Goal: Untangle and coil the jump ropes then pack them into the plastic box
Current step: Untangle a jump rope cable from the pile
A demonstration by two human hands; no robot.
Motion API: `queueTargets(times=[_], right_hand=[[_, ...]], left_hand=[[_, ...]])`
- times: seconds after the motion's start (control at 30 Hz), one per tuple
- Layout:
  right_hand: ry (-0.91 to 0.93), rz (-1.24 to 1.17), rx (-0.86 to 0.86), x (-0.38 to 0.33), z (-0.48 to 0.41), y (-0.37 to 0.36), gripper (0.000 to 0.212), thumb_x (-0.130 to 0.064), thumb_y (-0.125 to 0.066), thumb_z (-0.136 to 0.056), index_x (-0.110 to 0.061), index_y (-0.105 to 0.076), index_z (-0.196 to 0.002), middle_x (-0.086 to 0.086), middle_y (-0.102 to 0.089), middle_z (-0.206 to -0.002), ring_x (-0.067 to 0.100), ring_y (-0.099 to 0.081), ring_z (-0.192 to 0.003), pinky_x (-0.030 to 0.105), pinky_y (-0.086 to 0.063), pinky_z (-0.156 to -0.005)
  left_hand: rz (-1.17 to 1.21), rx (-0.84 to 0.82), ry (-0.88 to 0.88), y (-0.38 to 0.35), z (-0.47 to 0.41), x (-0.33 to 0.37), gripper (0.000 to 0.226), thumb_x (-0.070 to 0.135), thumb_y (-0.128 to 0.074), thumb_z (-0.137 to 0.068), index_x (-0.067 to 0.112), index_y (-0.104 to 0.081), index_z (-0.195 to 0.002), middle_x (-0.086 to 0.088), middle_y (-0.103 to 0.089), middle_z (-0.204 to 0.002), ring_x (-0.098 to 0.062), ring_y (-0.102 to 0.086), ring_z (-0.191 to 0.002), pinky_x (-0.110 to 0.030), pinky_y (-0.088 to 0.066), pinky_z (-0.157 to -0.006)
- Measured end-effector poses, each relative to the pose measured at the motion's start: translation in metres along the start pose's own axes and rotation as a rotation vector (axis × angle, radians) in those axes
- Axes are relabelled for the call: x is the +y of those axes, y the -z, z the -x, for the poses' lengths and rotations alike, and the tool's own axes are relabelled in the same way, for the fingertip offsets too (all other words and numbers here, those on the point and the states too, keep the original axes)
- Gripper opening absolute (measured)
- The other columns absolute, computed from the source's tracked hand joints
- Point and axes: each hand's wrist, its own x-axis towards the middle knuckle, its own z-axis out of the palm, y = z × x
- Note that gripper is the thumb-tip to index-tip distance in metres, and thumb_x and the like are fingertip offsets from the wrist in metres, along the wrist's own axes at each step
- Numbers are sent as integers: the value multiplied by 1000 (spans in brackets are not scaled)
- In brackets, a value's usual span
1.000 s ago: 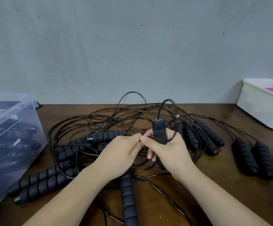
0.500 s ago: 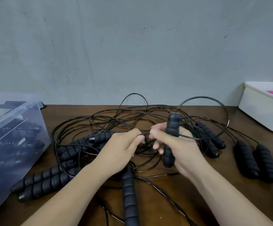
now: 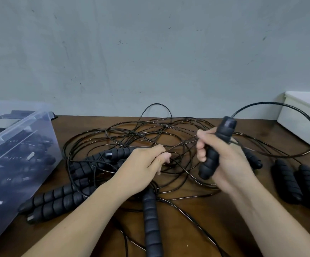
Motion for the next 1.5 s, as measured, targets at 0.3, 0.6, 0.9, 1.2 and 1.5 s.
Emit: queueTargets(times=[0.3,0.6,0.9,1.2,1.5], right_hand=[[29,316,-98,26,5,-9,27,-13,-85,-84,-6,-77,-108,22,-74,-85,25,-63,-64,31,-50,-55],[44,432,-132,34,8,-10,6,-8,-78,-95,-3,-78,-96,16,-75,-79,23,-65,-61,30,-52,-56],[-28,-119,-102,1,1,-1,8,-15,-73,-89,-10,-68,-92,12,-63,-80,19,-50,-60,26,-42,-52],[31,449,-114,33,5,-10,23,-12,-87,-86,-5,-76,-105,16,-74,-77,23,-65,-64,31,-54,-58],[-34,281,-211,24,14,-18,9,-9,-80,-86,-3,-75,-87,23,-75,-85,26,-66,-66,29,-51,-55]], left_hand=[[-20,20,-58,3,1,0,23,36,-47,-111,42,-55,-90,8,-61,-71,-13,-63,-77,-33,-51,-73],[-44,-13,-97,-1,2,4,21,26,-57,-106,43,-58,-94,18,-65,-84,-5,-65,-87,-23,-50,-75],[-60,44,-61,-2,-3,-4,23,34,-50,-111,28,-68,-98,13,-64,-84,-9,-65,-91,-31,-51,-85],[-117,40,-133,-8,3,9,17,24,-44,-102,33,-57,-95,18,-55,-86,-6,-57,-84,-31,-50,-75],[-69,-3,-36,-16,-3,-8,14,16,-59,-100,28,-65,-96,12,-66,-92,-7,-63,-90,-36,-53,-81]])
